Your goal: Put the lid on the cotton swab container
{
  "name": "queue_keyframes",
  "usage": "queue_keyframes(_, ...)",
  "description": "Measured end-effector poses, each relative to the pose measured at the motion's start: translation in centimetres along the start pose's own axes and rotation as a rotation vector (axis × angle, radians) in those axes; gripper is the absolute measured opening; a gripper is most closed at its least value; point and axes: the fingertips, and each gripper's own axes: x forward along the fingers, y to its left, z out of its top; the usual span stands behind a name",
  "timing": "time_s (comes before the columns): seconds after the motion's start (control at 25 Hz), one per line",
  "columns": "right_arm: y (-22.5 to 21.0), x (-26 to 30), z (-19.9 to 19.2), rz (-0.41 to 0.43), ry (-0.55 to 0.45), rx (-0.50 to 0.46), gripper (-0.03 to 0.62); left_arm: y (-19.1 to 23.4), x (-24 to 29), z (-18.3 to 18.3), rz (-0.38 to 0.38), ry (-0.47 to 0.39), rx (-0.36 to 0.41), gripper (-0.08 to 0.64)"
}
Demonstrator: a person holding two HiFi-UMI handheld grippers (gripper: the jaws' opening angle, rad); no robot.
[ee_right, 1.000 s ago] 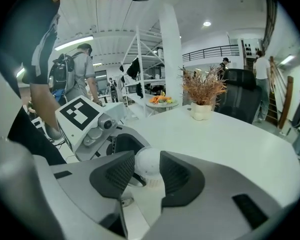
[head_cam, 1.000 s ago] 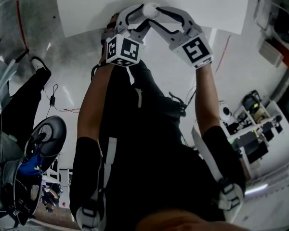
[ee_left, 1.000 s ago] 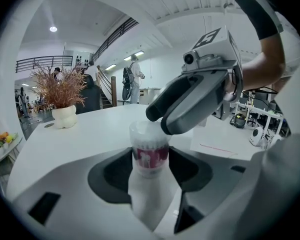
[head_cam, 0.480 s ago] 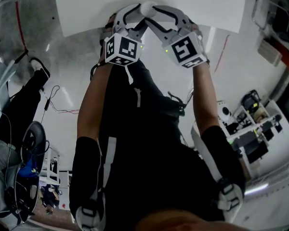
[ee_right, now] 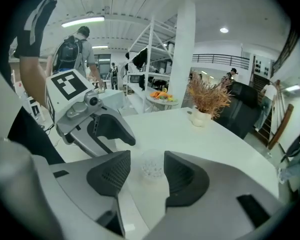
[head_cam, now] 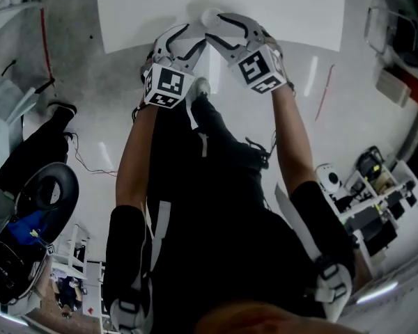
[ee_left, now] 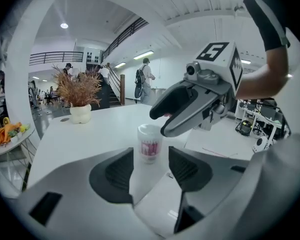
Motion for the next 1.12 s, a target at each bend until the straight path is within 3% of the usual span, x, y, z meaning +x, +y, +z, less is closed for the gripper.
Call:
queue_keyframes(0.2, -0.2, -4.5, 2.5, -0.09, -0.139, 0.2, 0.195, -0.7, -5.5, 2.2, 0.098, -0.059, -0.045, 0.18)
queue_keyframes(0.36, 1.0, -10.0, 3.4, -0.186, -0.217, 0.349, 0.093, -2.4, -11.0, 5.1, 0.181, -0.142, -0.128, 0.099)
queue_keyframes(0.48, 2.1, -13.0, 3.3, -0.234, -0.254, 0.416, 0.056, -3.3, -15.0, 6.7, 0.314, -0.178, -0.188, 0.035)
queue_keyframes(0.6, 3.1, -16.7, 4.0, -0.255, -0.314, 0.467, 0.034, -5.4, -18.0, 8.9, 0.429, -0.188, -0.204, 0.016)
queue_keyframes(0.84, 6.5, -22.7, 5.7, -0.299, -0.405, 0.497, 0.014, -10.1, -23.8, 13.6, 0.474, -0.276, -0.212, 0.014)
queue_keyframes(1.12, 8.9, -25.8, 7.4, -0.34, -0.437, 0.5, 0.009, -11.9, -28.0, 16.7, 0.47, -0.363, -0.215, 0.014)
